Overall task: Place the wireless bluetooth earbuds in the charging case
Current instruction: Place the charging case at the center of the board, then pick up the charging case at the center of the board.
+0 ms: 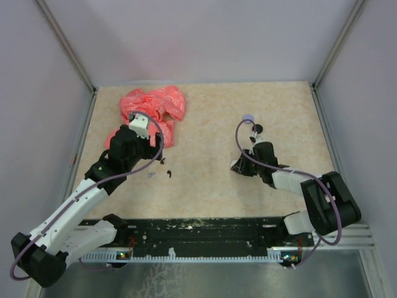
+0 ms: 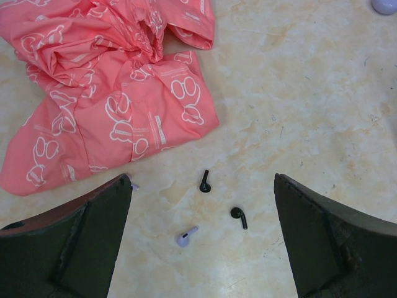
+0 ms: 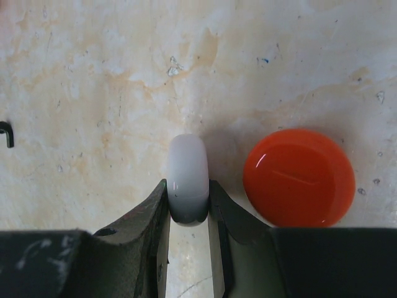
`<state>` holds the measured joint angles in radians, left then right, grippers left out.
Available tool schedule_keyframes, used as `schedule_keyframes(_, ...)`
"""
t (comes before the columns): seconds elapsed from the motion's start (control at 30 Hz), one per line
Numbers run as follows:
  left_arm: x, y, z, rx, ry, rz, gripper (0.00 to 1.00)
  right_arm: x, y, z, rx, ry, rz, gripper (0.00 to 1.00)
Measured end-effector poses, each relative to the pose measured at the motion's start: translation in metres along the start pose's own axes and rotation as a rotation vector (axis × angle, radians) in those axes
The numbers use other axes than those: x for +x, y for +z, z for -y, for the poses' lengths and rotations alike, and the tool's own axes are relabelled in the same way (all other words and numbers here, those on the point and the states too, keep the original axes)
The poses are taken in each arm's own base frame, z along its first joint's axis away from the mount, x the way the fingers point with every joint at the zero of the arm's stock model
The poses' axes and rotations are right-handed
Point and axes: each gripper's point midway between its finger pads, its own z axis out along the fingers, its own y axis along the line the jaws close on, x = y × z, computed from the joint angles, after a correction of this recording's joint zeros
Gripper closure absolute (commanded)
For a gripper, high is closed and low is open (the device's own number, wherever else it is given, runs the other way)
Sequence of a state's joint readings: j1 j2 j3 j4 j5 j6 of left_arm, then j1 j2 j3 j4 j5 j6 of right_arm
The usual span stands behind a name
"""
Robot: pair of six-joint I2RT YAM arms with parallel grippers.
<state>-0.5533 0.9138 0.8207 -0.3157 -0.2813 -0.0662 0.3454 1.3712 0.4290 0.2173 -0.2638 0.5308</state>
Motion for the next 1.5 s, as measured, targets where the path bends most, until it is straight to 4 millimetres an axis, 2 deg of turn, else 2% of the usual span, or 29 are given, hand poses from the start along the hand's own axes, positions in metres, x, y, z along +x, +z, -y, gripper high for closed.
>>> schedule_keyframes(0.1, 0.001, 0.0, 0.0, -0.002, 0.0, -0.001, 0.0, -0.005, 0.002, 0.001, 0.015, 0.005, 0.005, 0.64)
schedule_keyframes(0.2, 0.0, 0.0, -0.002, -0.006, -0.002, -0.002, 0.0, -0.007, 0.001, 0.001, 0.028, 0.008, 0.004, 0.6)
schedule_keyframes(0.57, 0.001, 0.001, -0.007, -0.014, -0.013, -0.004, 0.0, -0.001, -0.019, 0.006, 0.092, -0.002, -0.044, 0.51)
schedule_keyframes(0.73, 0.001, 0.002, -0.01, -0.024, -0.021, -0.005, 0.0, -0.008, -0.028, 0.001, 0.1, -0.041, -0.066, 0.47)
schedule_keyframes(0.87, 0.001, 0.003, -0.016, -0.038, -0.038, -0.006, 0.0, -0.037, -0.039, -0.011, 0.108, -0.114, -0.025, 0.33)
schedule_keyframes(0.97, 0.001, 0.003, -0.023, -0.054, -0.059, -0.007, 0.0, -0.072, -0.045, -0.016, 0.137, -0.181, 0.059, 0.31)
schedule_keyframes(1.07, 0.001, 0.004, -0.027, -0.063, -0.075, -0.008, 0.0, -0.102, -0.047, -0.013, 0.18, -0.211, 0.124, 0.3)
schedule_keyframes(1.17, 0.001, 0.004, -0.028, -0.059, -0.086, -0.008, 0.0, -0.131, -0.039, 0.003, 0.253, -0.212, 0.17, 0.28)
schedule_keyframes(1.27, 0.001, 0.004, -0.028, -0.051, -0.093, -0.009, 0.0, -0.15, -0.023, 0.026, 0.337, -0.213, 0.183, 0.28)
schedule_keyframes(1.5, 0.002, 0.006, -0.032, -0.029, -0.138, -0.015, 0.0, -0.165, 0.009, 0.074, 0.458, -0.226, 0.143, 0.28)
